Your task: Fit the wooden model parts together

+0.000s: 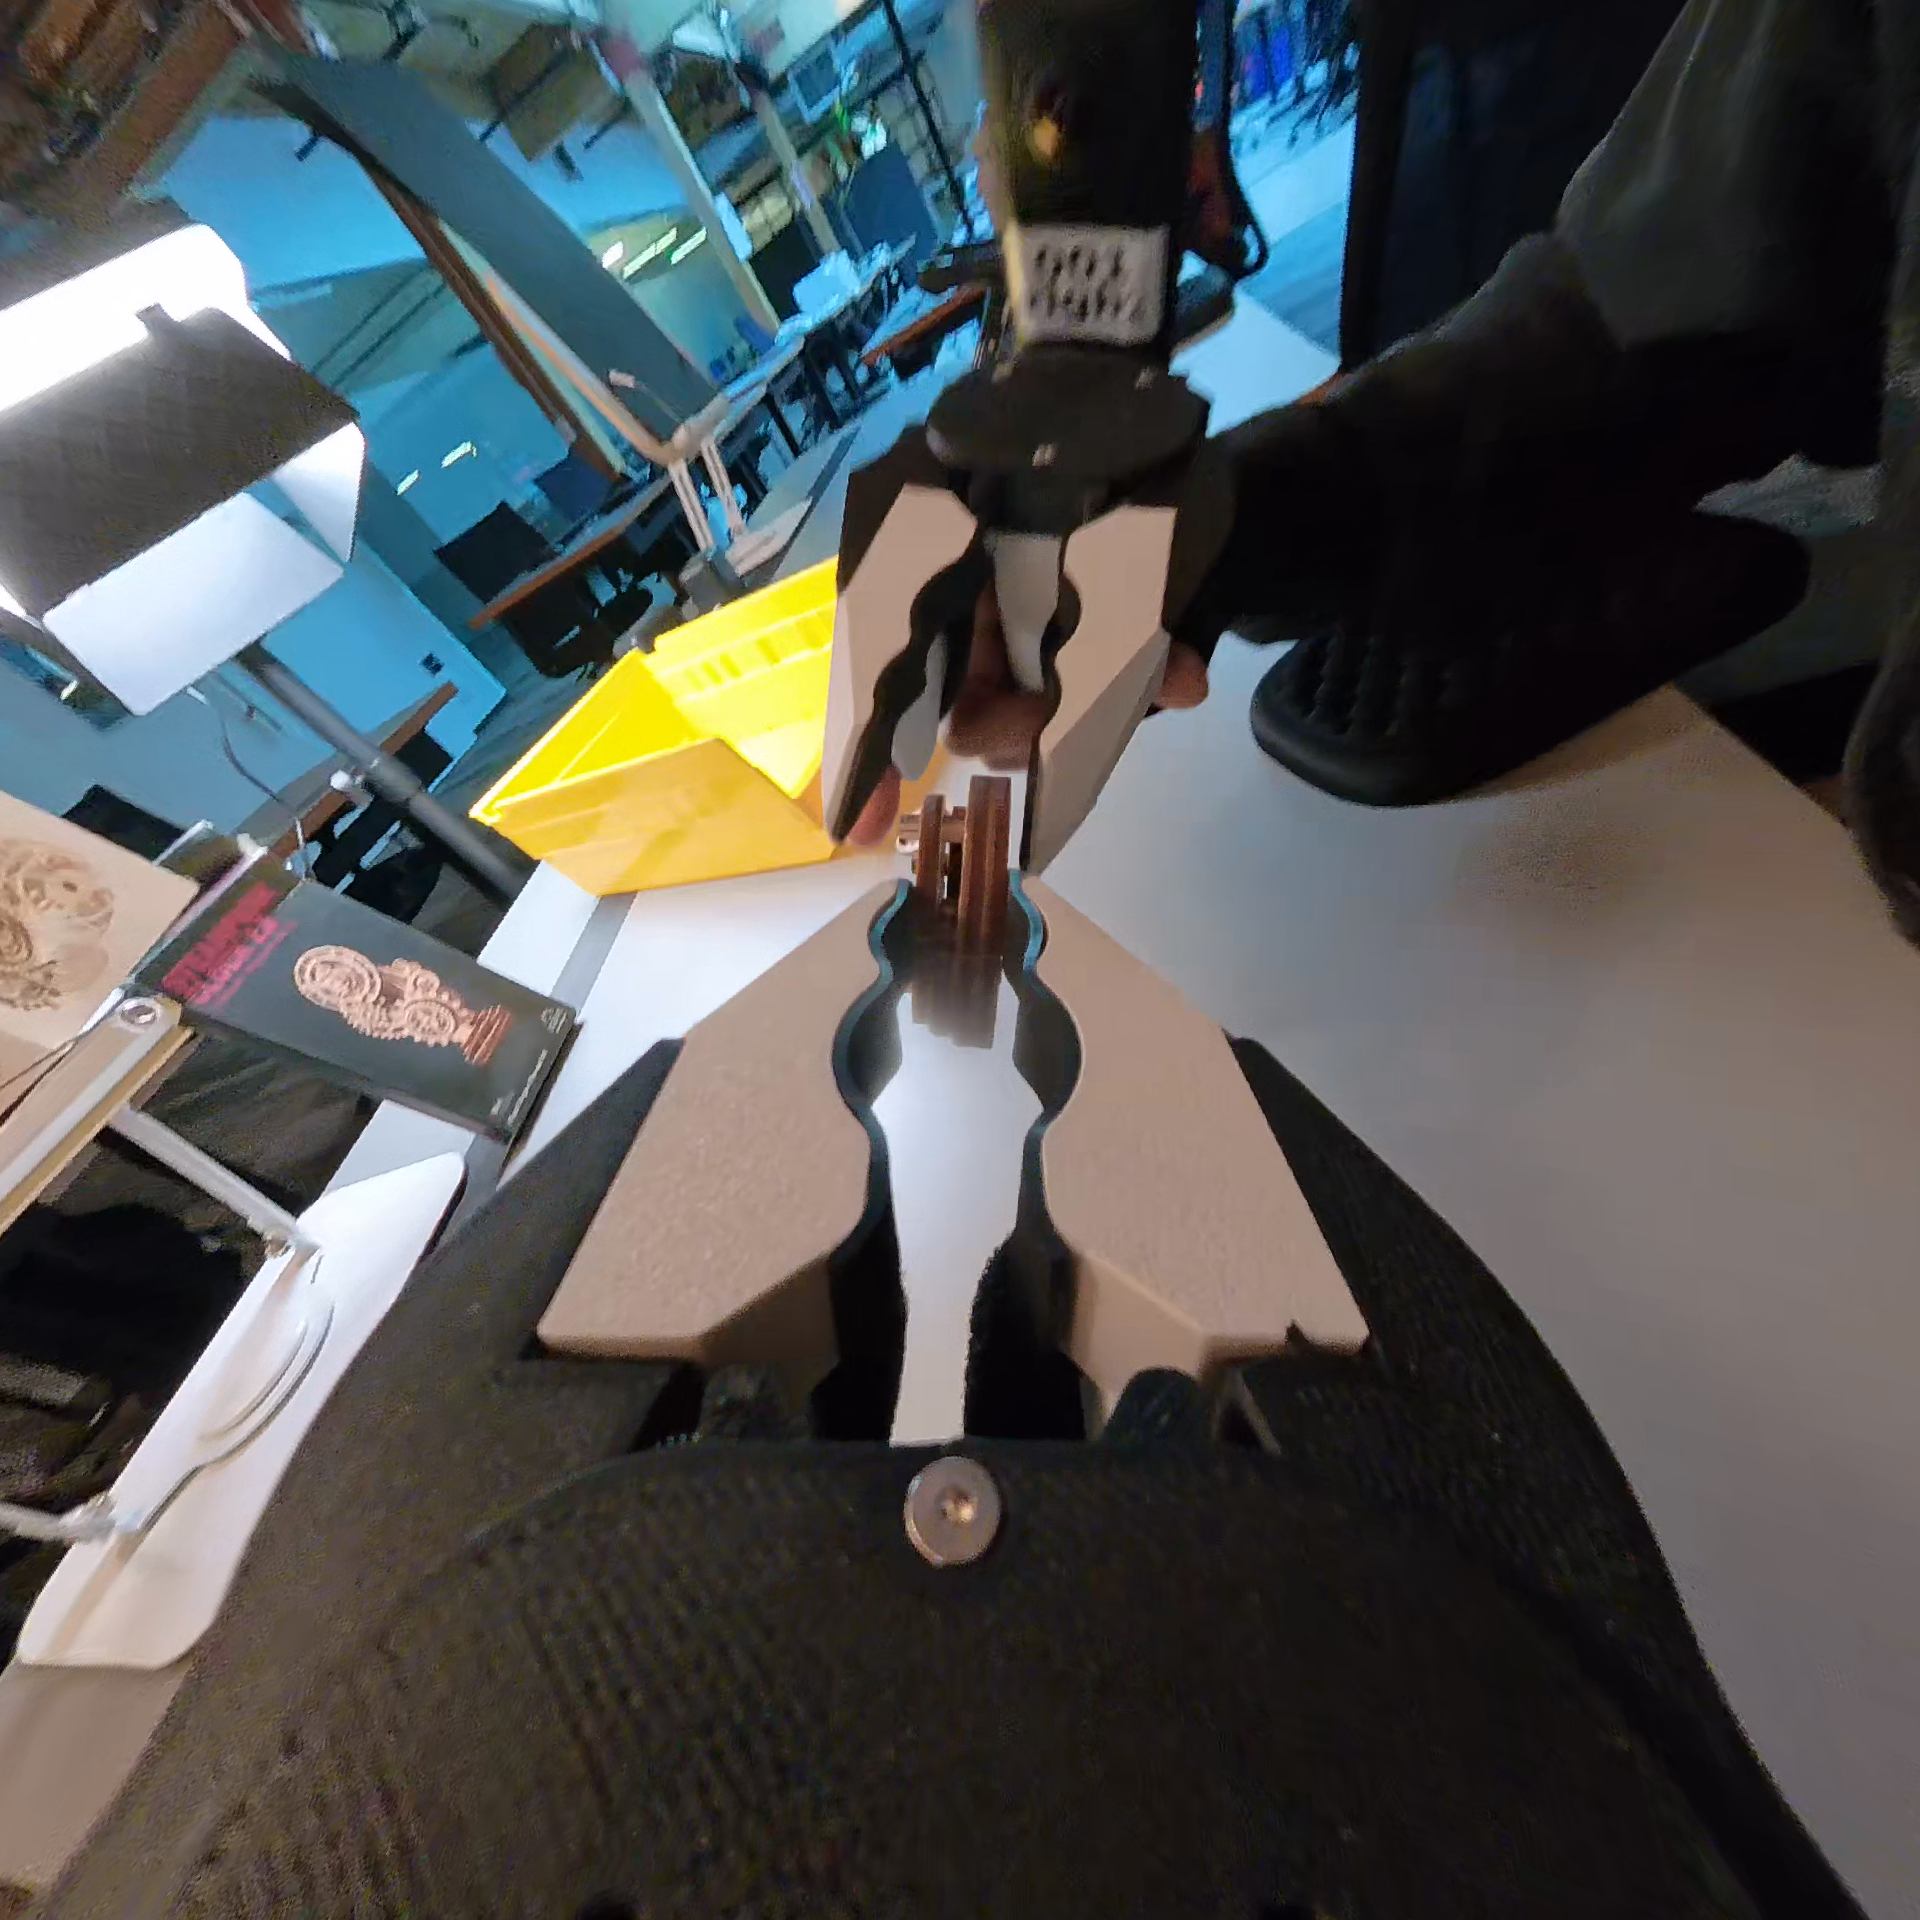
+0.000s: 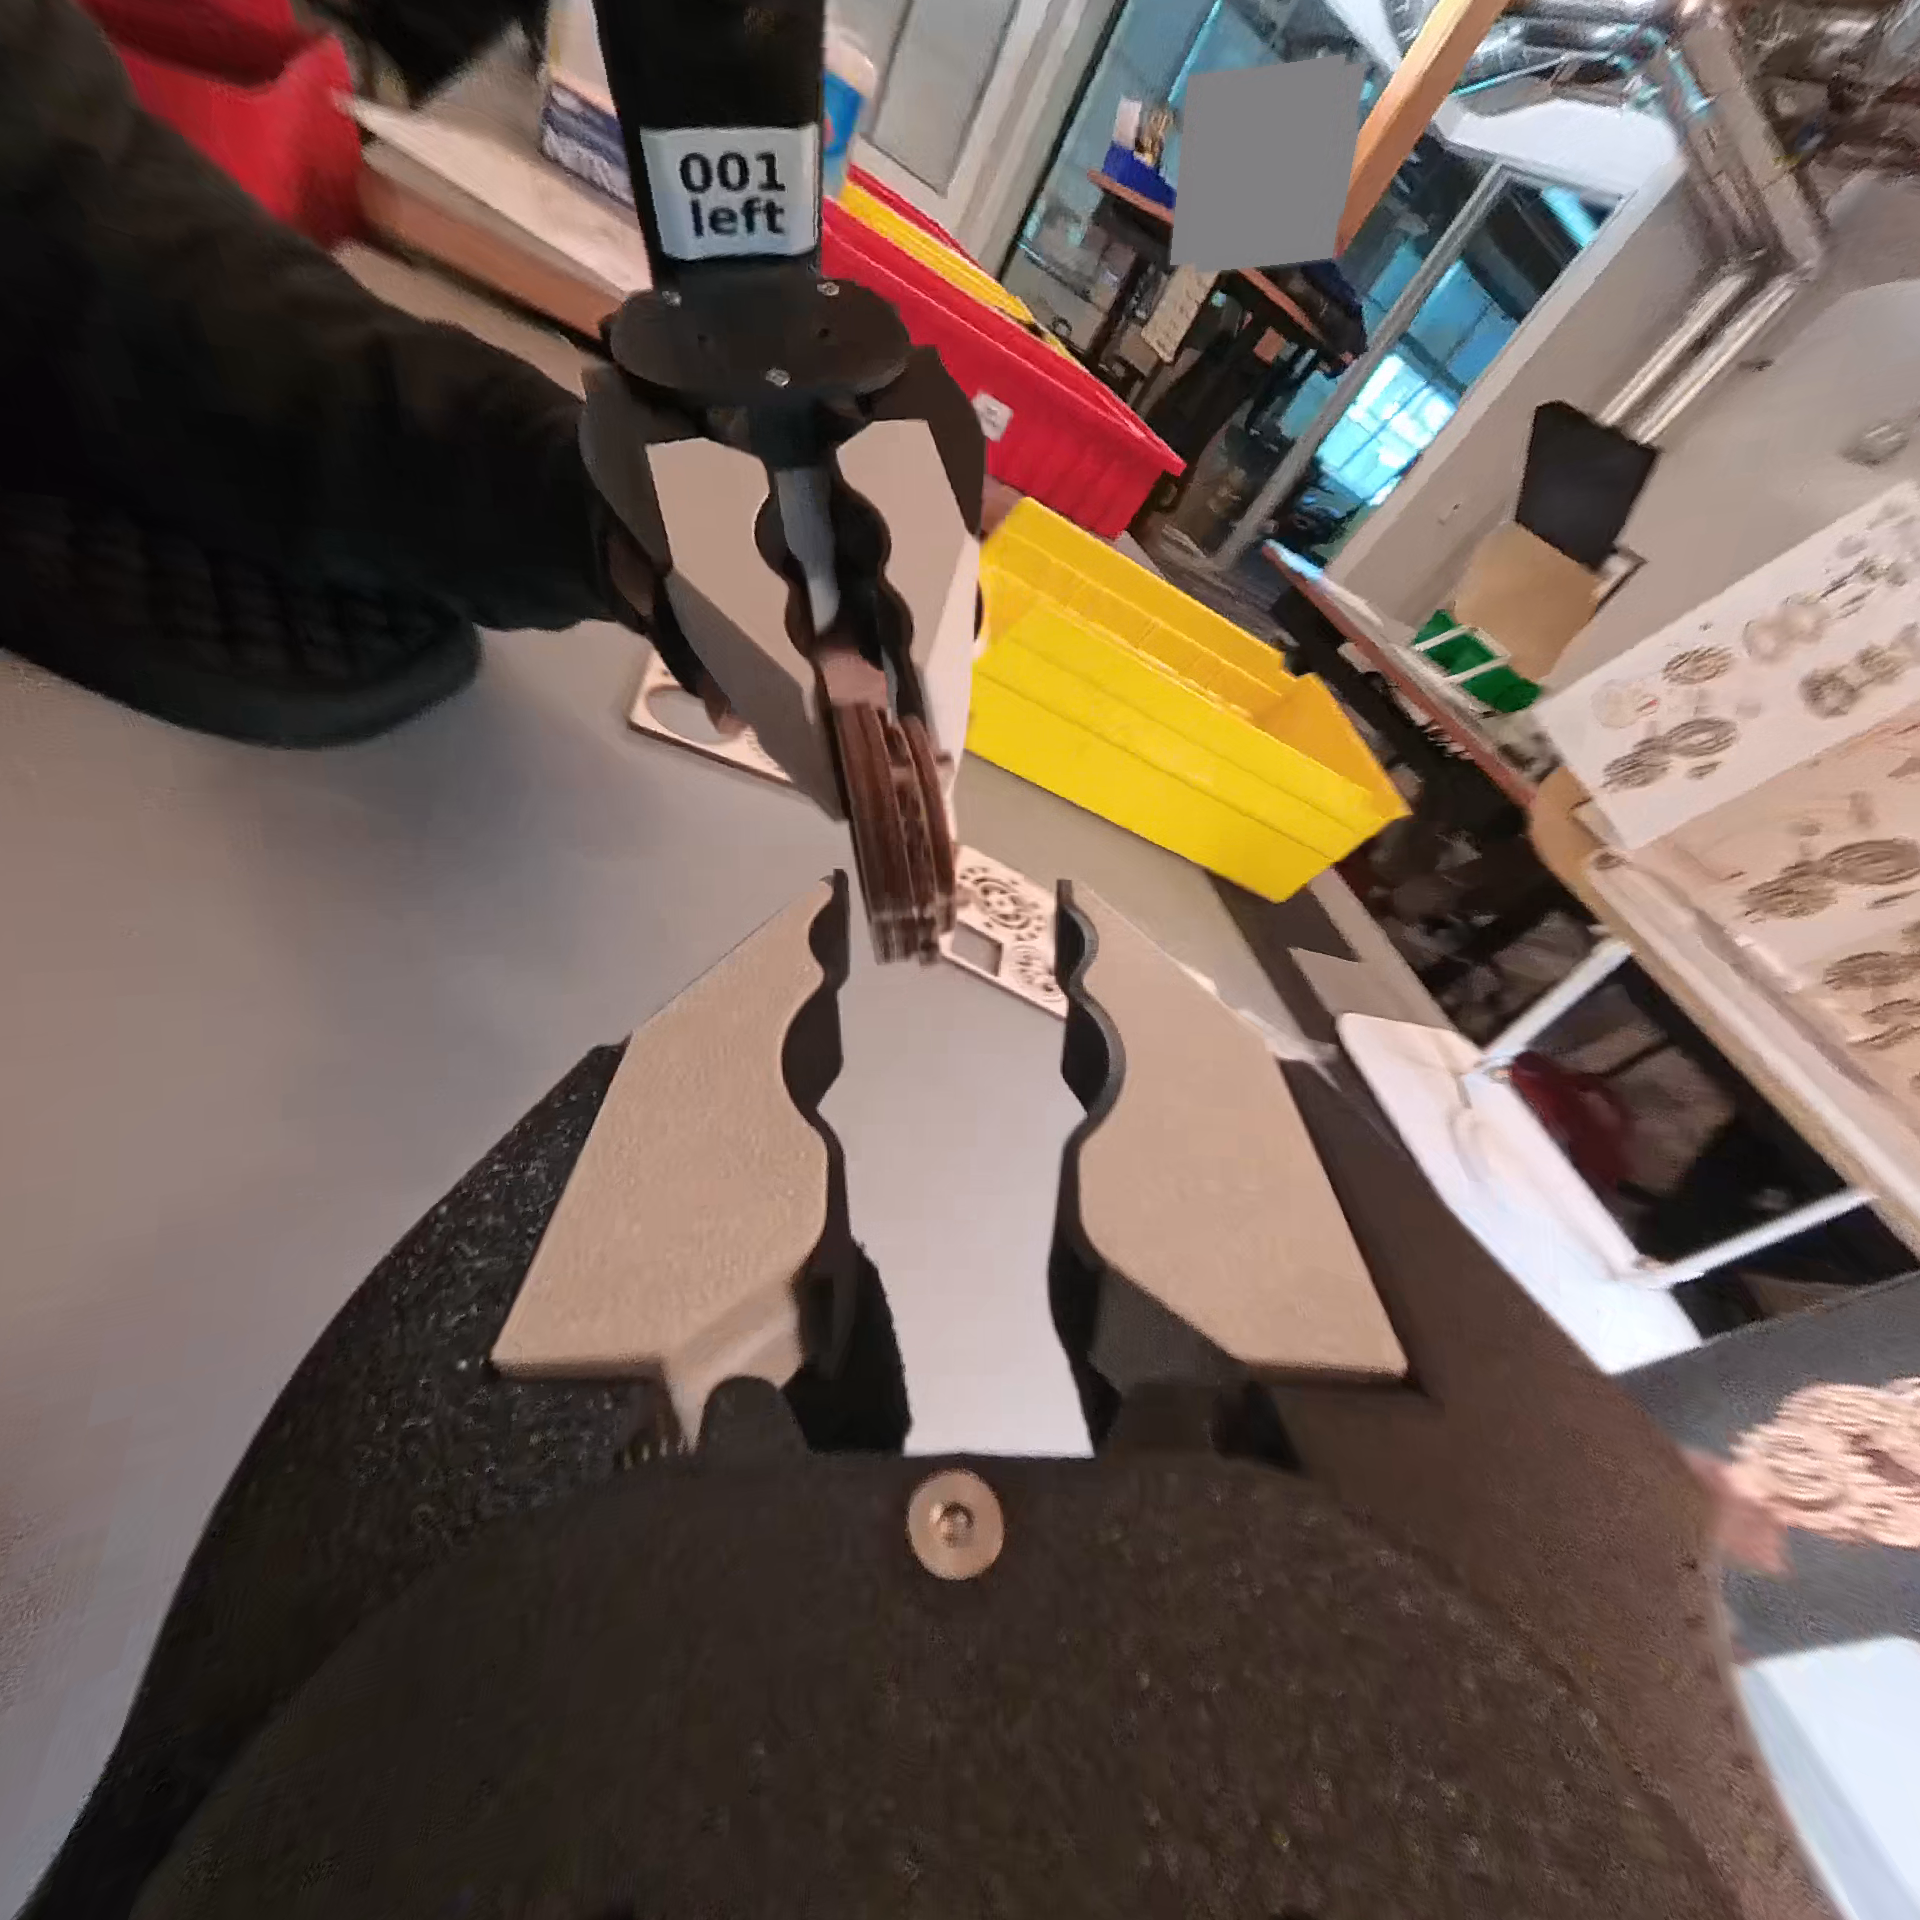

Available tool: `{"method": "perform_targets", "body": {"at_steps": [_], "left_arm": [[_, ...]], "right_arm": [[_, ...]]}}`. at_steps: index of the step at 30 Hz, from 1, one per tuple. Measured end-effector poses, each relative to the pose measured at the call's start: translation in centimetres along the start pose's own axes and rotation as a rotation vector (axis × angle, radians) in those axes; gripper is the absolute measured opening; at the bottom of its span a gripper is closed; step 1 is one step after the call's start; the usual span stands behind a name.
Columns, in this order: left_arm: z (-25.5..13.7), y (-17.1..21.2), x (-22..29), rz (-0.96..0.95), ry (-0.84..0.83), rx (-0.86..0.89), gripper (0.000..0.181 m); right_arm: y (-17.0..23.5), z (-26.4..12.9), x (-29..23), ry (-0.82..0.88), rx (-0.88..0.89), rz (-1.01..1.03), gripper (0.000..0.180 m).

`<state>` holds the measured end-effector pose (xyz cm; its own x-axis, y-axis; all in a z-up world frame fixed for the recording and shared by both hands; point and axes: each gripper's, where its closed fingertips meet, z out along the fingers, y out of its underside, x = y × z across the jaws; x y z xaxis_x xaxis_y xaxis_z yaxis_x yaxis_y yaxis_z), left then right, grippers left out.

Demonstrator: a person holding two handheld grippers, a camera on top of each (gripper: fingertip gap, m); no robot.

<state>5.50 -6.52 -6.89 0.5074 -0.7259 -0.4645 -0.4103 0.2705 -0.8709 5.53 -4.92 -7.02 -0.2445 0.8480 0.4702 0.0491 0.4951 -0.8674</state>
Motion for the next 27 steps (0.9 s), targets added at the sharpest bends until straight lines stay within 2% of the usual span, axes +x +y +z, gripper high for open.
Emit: {"method": "perform_targets", "body": {"at_steps": [3, 7, 22, 27], "left_arm": [[-0.2, -1.3, 0.6, -0.002, 0.027, 0.079, 0.014], [-0.7, -2.6, 0.9, 0.025, 0.033, 0.155, 0.015], [-1.2, -4.0, 1.3, 0.022, 0.063, 0.209, 0.015], [-1.2, -3.6, 0.8, 0.002, 0.032, 0.21, 0.017]], "right_arm": [[-0.1, -0.1, -0.5, -0.047, 0.061, 0.082, 0.035], [-1.7, -0.1, -1.7, -0.084, 0.116, 0.037, 0.016], [-3.4, -0.6, -2.2, -0.069, 0.147, -0.054, 0.014], [-3.2, -0.4, -1.5, -0.003, 0.146, -0.091, 0.014]]}}
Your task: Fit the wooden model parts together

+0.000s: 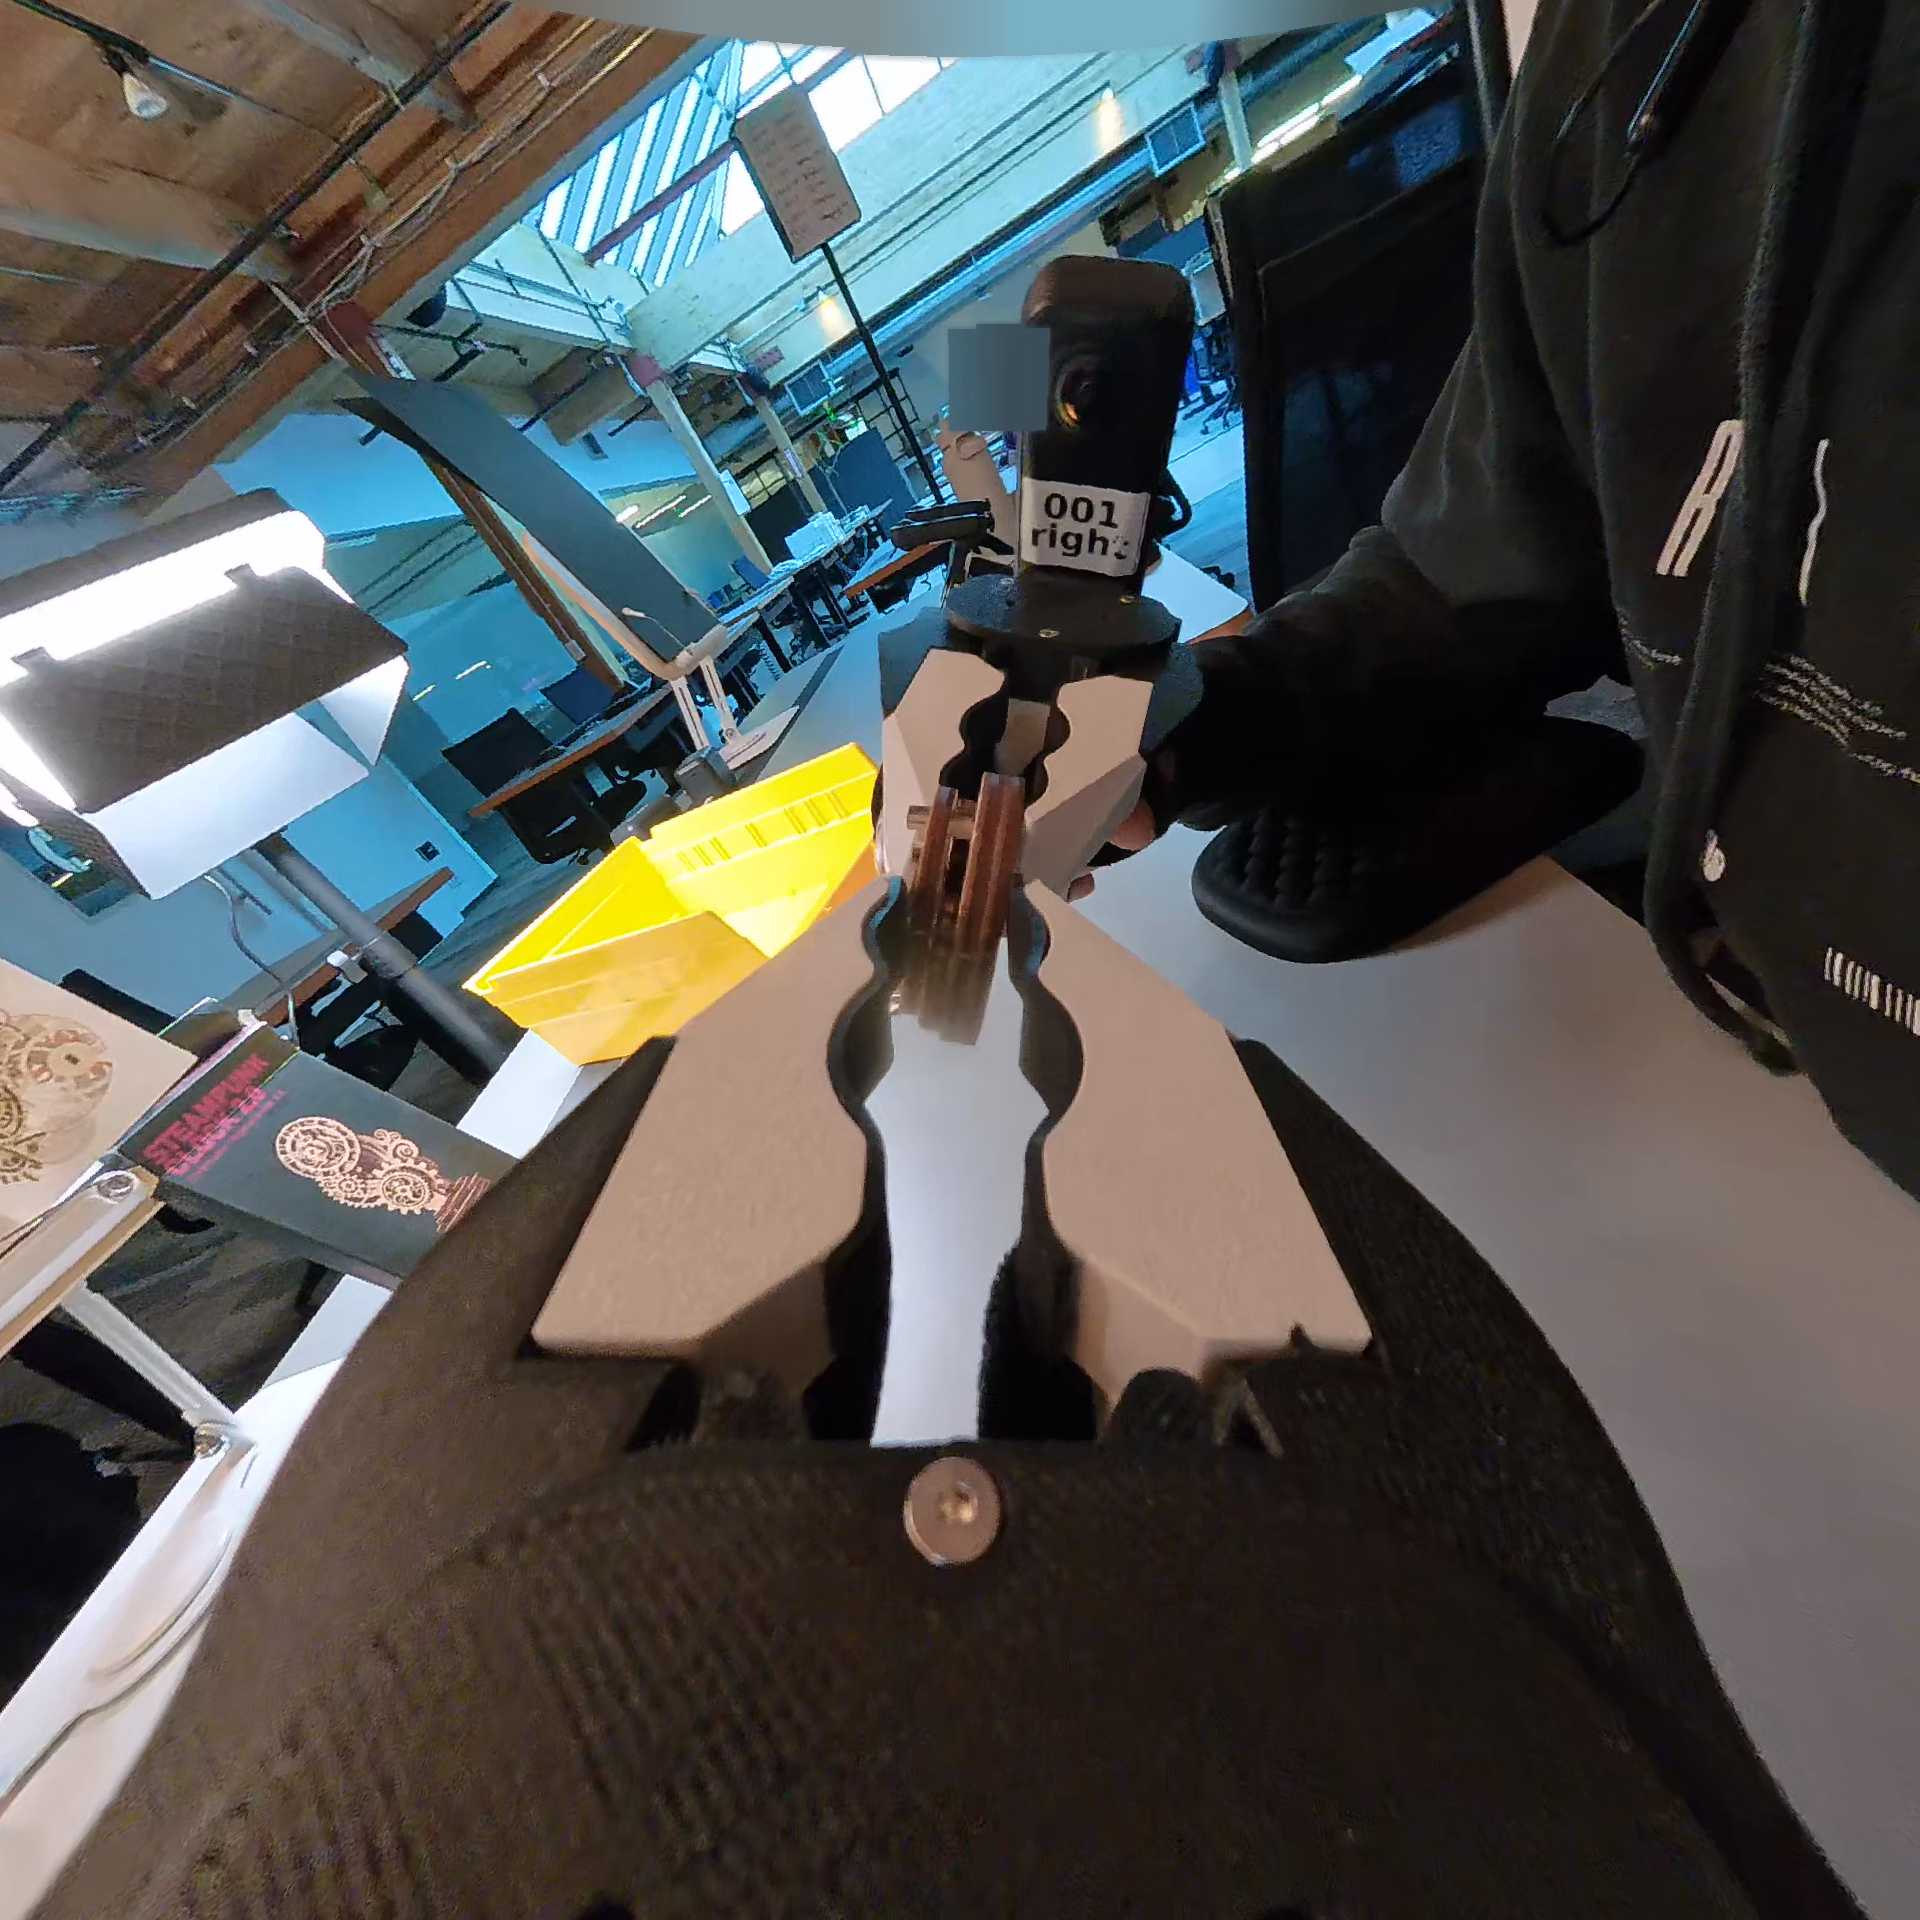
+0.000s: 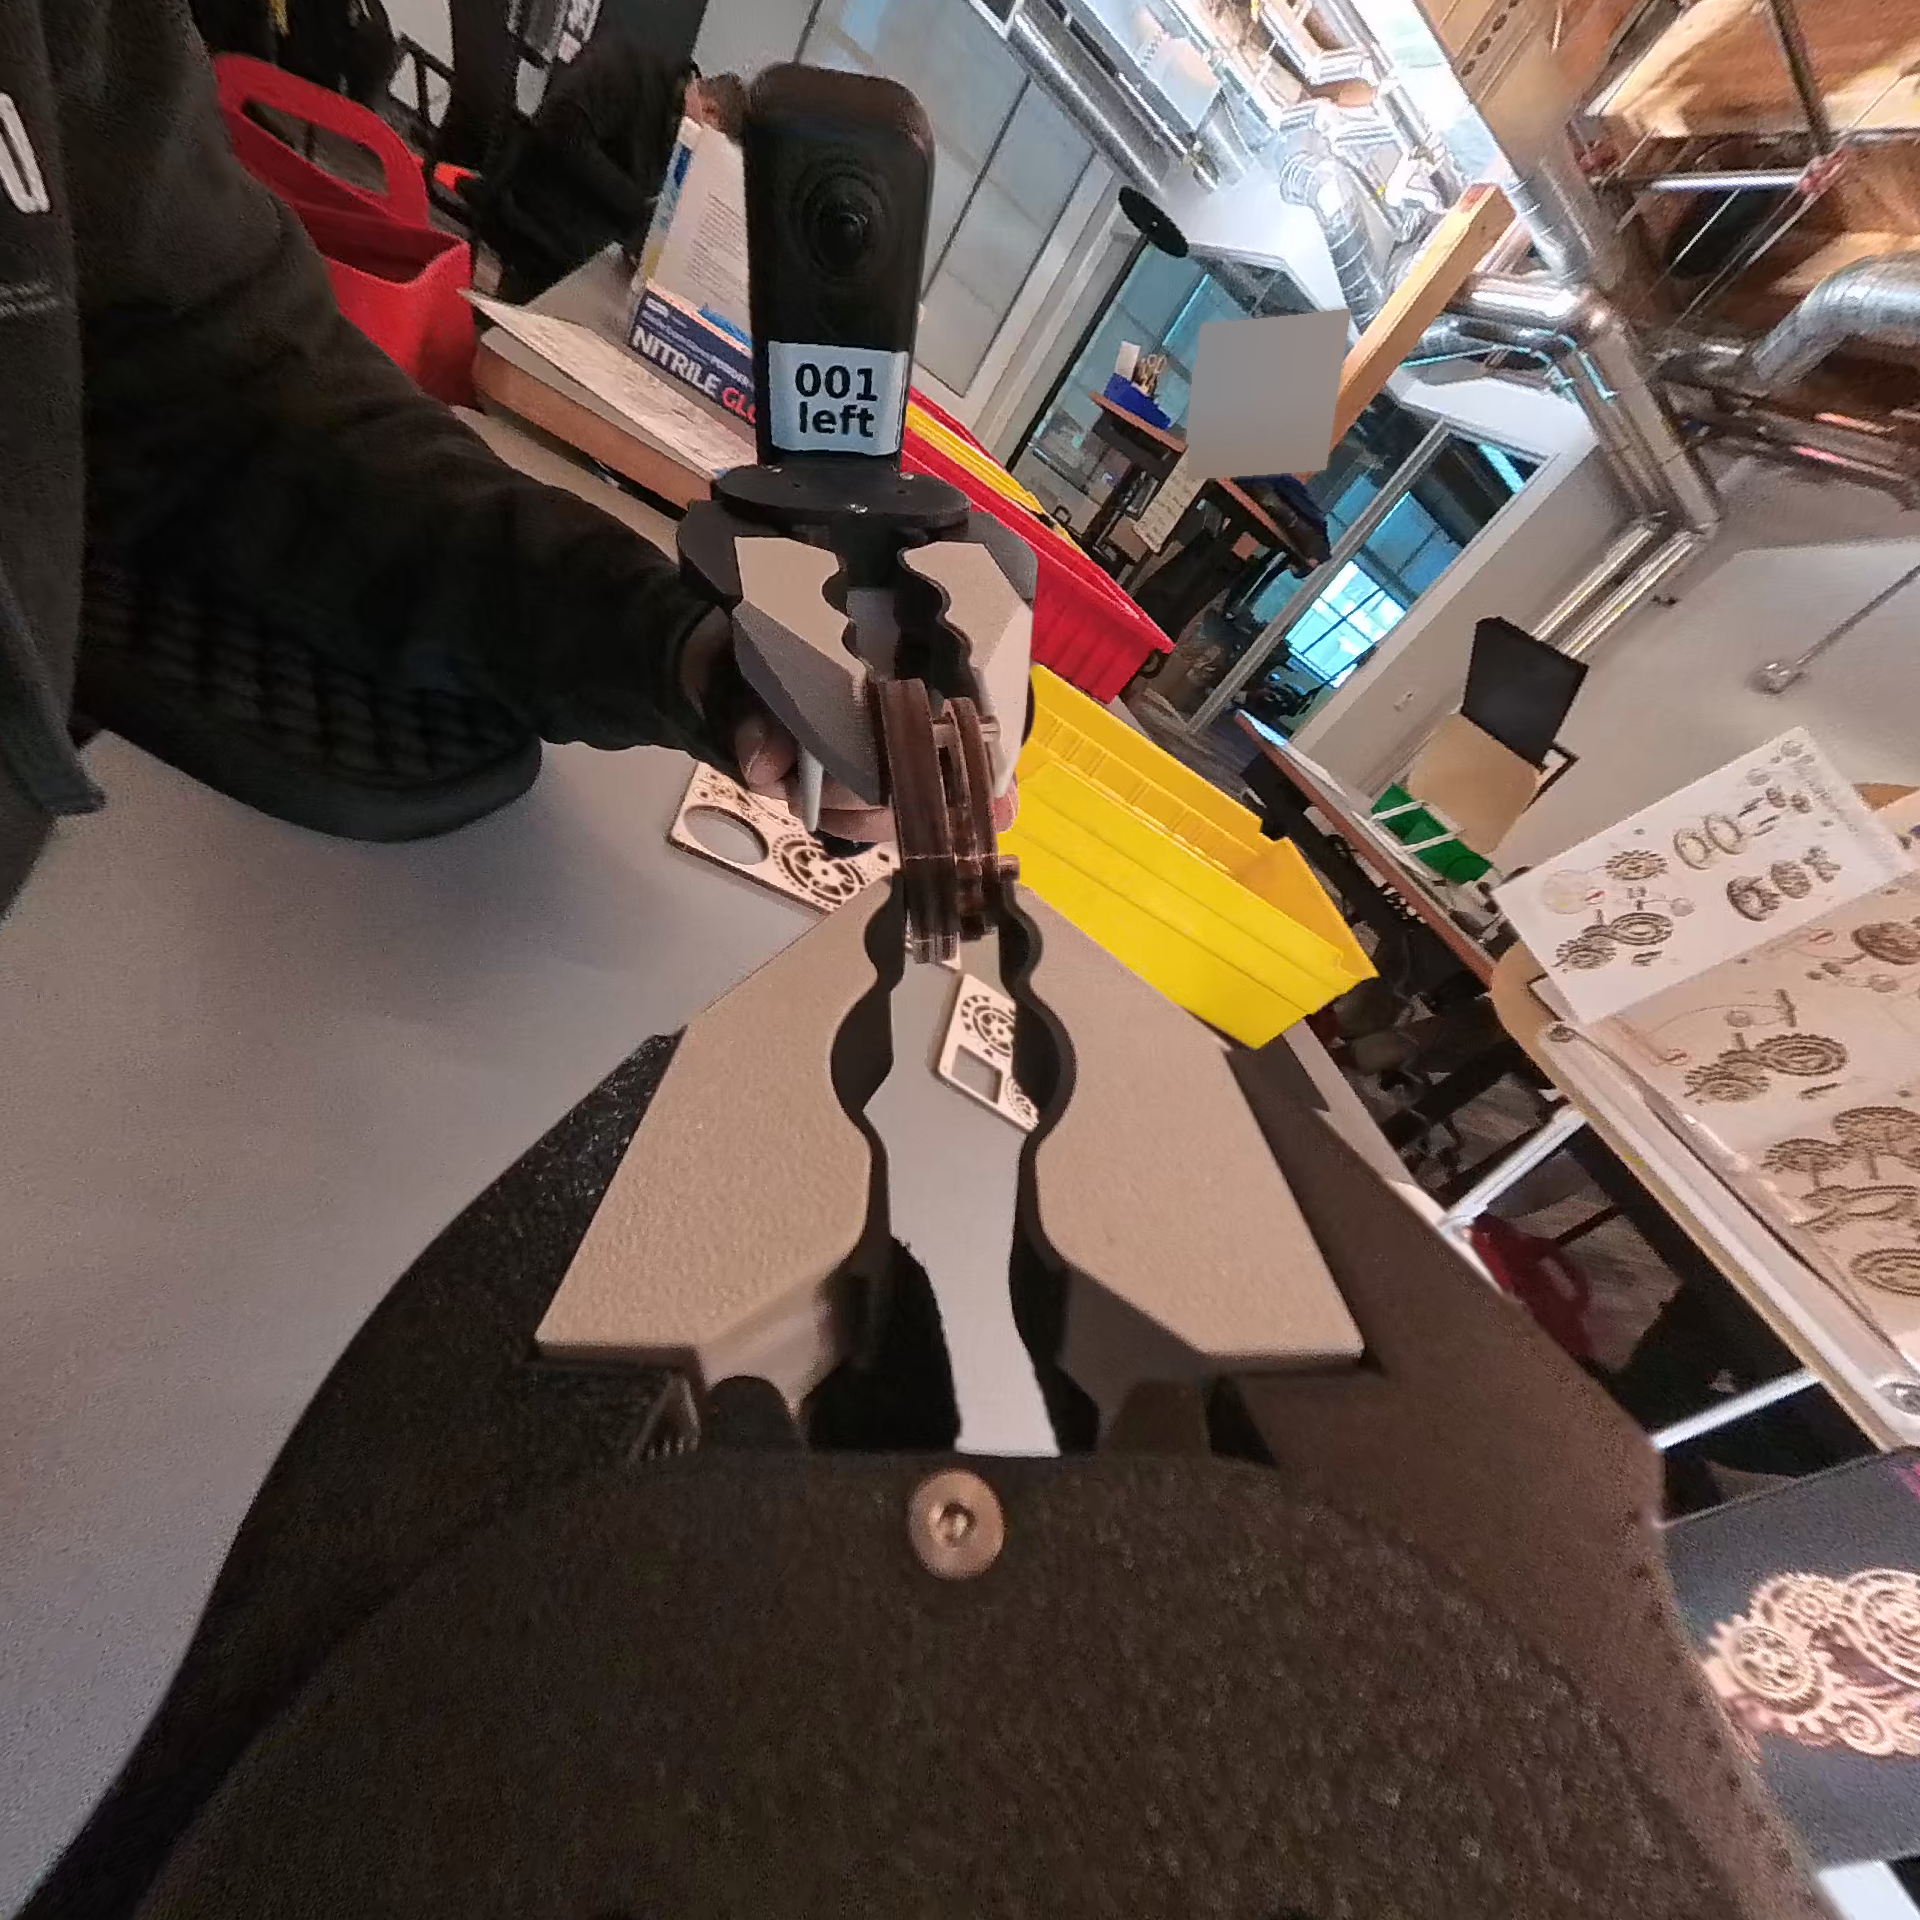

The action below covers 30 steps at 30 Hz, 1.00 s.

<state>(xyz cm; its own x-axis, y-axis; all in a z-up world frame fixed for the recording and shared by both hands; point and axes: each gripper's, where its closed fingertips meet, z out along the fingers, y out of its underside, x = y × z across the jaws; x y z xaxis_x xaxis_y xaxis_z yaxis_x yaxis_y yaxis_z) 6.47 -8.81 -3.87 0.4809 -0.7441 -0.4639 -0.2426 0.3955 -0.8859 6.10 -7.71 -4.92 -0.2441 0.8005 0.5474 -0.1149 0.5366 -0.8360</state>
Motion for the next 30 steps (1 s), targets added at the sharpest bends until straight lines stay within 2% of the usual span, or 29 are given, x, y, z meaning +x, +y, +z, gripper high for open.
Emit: {"method": "perform_targets", "body": {"at_steps": [9, 10, 11, 13, 17, 19, 21, 24, 26, 30], "left_arm": [[-0.3, 0.2, -0.5, -0.036, -0.018, 0.012, 0.02], [-0.3, 0.1, -0.5, -0.041, -0.015, 0.014, 0.018], [-0.2, 0.2, -0.3, -0.048, 0.001, 0.011, 0.008], [-0.2, 0.5, -0.2, -0.044, 0.006, -0.007, 0.004], [-0.1, 1.3, -0.4, -0.052, -0.003, -0.032, 0.021], [0.1, 2.3, -0.2, -0.066, 0.02, -0.088, 0.034], [0.3, 3.7, 0.0, -0.047, 0.025, -0.164, 0.038], [0.7, 4.6, -0.2, -0.014, -0.012, -0.214, 0.017], [0.6, 4.1, -0.5, -0.018, -0.026, -0.187, 0.016], [-0.1, 2.1, -1.0, -0.068, -0.032, -0.053, 0.015]], "right_arm": [[0.3, 0.0, 0.1, -0.007, 0.006, 0.044, 0.014], [0.3, 0.1, 0.1, -0.007, 0.005, 0.048, 0.014], [0.5, 0.1, 0.0, -0.009, -0.002, 0.046, 0.014], [0.7, 0.2, -0.2, -0.016, -0.006, 0.044, 0.014], [1.5, 0.4, -0.4, -0.019, -0.045, 0.033, 0.013], [1.8, 0.5, -0.5, -0.02, -0.055, 0.026, 0.013], [1.7, 0.5, -0.6, -0.024, -0.057, 0.025, 0.013], [1.7, 0.7, -0.6, -0.031, -0.071, 0.034, 0.013], [1.4, 0.7, -0.2, -0.007, -0.058, 0.054, 0.014], [0.5, -0.3, 1.2, 0.016, 0.008, 0.134, 0.031]]}}
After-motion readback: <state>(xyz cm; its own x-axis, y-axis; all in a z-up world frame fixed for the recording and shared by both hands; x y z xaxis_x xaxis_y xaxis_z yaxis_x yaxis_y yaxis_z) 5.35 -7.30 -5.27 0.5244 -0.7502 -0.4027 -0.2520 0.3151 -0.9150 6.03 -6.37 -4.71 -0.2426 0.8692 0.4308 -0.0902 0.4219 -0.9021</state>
